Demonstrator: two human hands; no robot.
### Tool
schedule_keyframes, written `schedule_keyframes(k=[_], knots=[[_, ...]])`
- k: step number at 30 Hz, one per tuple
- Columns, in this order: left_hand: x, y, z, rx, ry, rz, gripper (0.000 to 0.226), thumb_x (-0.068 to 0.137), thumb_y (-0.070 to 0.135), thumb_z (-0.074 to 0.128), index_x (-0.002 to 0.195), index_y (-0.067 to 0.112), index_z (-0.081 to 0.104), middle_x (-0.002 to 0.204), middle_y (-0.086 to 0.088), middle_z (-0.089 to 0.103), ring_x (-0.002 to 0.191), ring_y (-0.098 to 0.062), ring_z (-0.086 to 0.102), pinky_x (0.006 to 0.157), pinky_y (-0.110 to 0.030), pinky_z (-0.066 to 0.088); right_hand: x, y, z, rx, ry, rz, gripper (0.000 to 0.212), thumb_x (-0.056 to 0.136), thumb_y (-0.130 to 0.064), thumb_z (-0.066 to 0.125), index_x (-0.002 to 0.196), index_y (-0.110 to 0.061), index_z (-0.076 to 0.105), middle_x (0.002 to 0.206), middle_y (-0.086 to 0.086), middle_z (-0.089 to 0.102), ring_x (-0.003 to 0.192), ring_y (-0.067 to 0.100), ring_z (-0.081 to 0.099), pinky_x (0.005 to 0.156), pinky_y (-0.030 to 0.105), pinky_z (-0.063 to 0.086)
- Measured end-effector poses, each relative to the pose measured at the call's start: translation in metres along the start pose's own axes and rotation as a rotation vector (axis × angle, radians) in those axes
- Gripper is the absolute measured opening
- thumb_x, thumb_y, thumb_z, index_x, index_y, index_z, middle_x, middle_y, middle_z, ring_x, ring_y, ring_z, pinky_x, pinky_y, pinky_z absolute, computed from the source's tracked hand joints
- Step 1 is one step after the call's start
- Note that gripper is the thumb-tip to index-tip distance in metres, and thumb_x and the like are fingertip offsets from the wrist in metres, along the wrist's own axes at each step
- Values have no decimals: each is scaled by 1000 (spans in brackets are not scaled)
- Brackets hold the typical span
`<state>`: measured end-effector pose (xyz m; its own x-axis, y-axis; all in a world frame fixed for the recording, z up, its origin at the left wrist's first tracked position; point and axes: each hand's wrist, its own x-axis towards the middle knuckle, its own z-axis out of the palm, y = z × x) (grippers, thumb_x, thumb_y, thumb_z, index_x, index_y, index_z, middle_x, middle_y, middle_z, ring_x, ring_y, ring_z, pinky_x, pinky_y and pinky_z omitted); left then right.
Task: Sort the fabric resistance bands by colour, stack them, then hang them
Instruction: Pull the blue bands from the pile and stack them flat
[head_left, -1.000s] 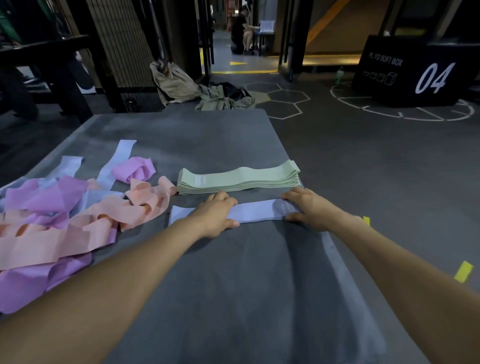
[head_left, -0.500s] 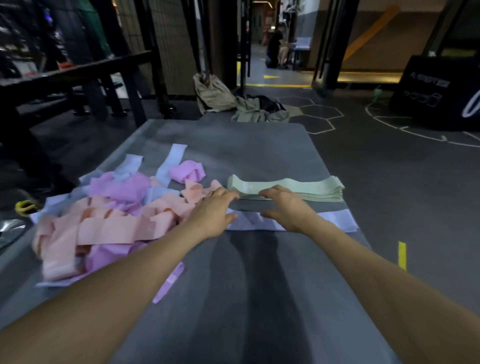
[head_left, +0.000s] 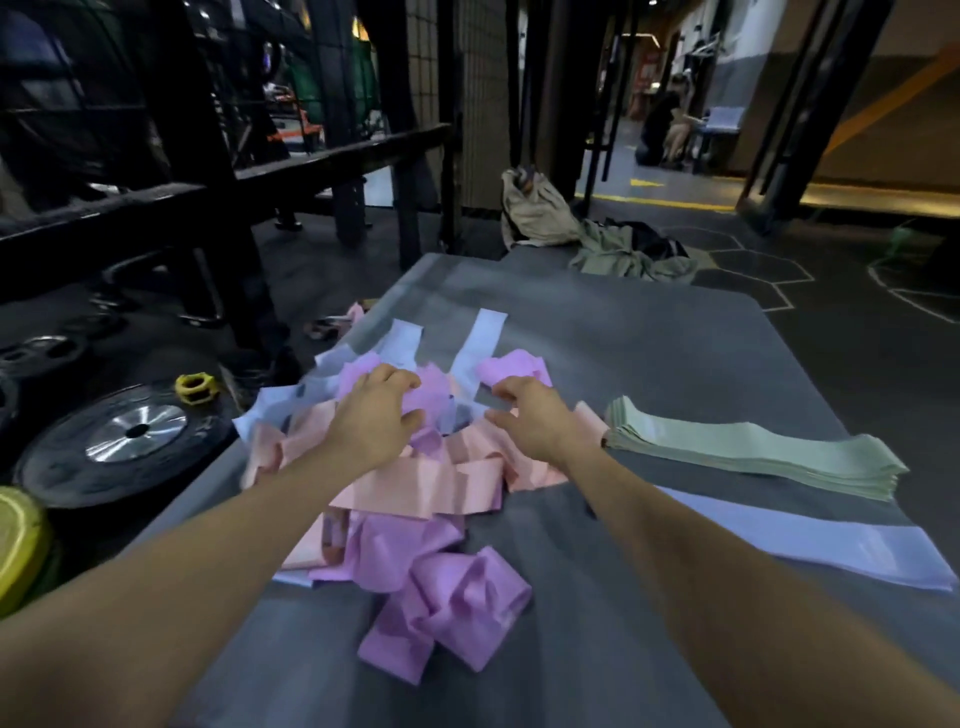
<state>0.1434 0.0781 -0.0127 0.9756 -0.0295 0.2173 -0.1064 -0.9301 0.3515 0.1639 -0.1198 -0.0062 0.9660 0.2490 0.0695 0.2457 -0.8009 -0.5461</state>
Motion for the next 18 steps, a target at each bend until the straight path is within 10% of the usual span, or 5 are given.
schedule_keyframes(k=[9,14,18], knots=[[-4,-23,6,-68,-4,-54,40,89,26,55,126,11,53,129,-12,50,117,-32,45,98,-30,30,29,-28,46,-37,-87,49,39,86,-28,61,118,-7,54,113,16,60,103,33,55,86,36,44],[-12,-21,0,-93,-3,-77,35,90,24,54,123,13,54,124,-12,51,107,-33,50,90,-32,37,22,-32,36,3,-54,18,2,83,-5,56,82,-5,58,82,12,59,76,23,49,60,30,36],[-14,-12,-10,-148,-12,-90,39,91,28,56,127,14,52,127,-11,48,108,-31,51,90,-33,40,16,-46,8,68,14,-63,8,86,-5,57,89,-2,64,88,8,64,78,19,51,73,31,44]])
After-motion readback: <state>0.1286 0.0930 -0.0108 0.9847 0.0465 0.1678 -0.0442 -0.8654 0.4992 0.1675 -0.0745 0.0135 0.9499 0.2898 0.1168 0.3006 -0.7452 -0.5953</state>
